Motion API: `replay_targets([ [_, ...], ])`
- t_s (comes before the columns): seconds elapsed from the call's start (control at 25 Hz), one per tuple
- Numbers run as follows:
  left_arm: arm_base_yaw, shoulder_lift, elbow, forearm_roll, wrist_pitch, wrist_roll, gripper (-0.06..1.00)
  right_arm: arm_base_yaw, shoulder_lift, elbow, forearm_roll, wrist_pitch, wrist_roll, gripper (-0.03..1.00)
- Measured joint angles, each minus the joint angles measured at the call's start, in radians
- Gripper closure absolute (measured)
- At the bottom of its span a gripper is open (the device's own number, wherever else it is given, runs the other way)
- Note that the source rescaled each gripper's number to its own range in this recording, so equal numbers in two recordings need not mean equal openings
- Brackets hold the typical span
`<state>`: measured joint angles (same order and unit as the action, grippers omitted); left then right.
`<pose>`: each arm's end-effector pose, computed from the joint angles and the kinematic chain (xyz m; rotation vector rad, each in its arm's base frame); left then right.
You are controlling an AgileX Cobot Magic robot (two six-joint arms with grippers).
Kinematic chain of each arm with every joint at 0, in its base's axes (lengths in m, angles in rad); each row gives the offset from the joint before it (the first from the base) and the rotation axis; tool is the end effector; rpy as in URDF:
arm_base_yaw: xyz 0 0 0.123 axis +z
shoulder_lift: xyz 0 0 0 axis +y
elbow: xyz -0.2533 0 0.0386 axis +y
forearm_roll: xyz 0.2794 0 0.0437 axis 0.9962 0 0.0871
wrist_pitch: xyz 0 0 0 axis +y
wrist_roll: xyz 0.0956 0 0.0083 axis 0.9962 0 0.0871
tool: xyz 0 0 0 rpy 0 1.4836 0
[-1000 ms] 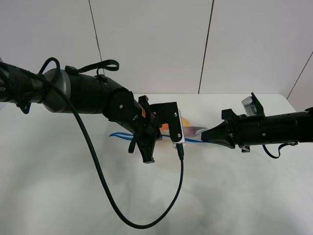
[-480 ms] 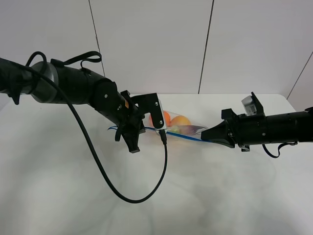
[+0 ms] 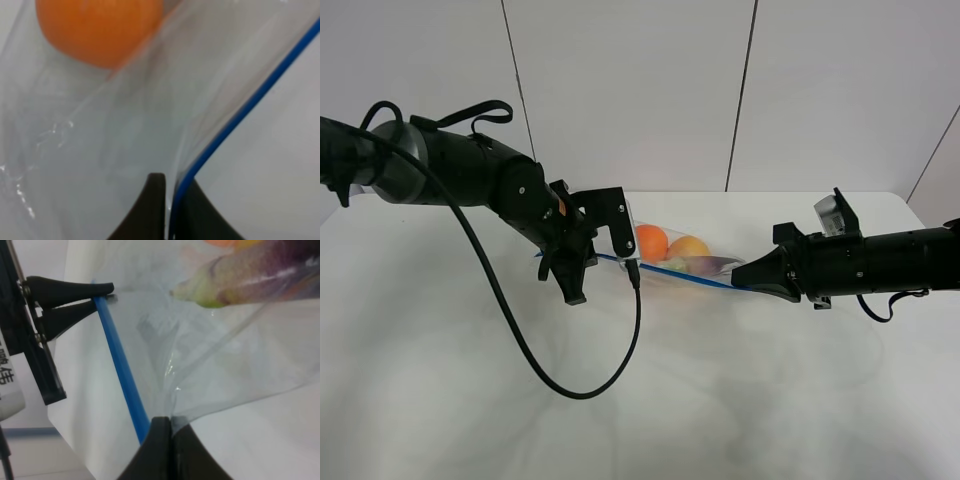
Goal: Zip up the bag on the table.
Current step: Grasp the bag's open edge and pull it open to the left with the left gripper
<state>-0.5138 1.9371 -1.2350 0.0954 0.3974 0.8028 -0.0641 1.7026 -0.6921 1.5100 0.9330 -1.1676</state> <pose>0.3668 -0.2029 0.1173 1.6638 1.9874 0.1867 0.2921 0.0584 0.1072 0.0918 2.4269 1.2806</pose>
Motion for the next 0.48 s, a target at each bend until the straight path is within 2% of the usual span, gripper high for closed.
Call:
replay_targets([
  [0.12, 0.000, 0.000, 0.000, 0.066, 0.001, -0.056, 0.94, 0.000, 0.000, 0.000, 0.001, 0.000, 0.000, 0.97],
  [0.36, 0.003, 0.000, 0.000, 0.282, 0.000, -0.240, 0.94, 0.000, 0.000, 0.000, 0.005, -0.002, -0.001, 0.97],
  [0.48, 0.005, 0.000, 0.000, 0.365, 0.002, -0.309, 0.94, 0.000, 0.000, 0.000, 0.007, -0.003, -0.001, 0.97],
])
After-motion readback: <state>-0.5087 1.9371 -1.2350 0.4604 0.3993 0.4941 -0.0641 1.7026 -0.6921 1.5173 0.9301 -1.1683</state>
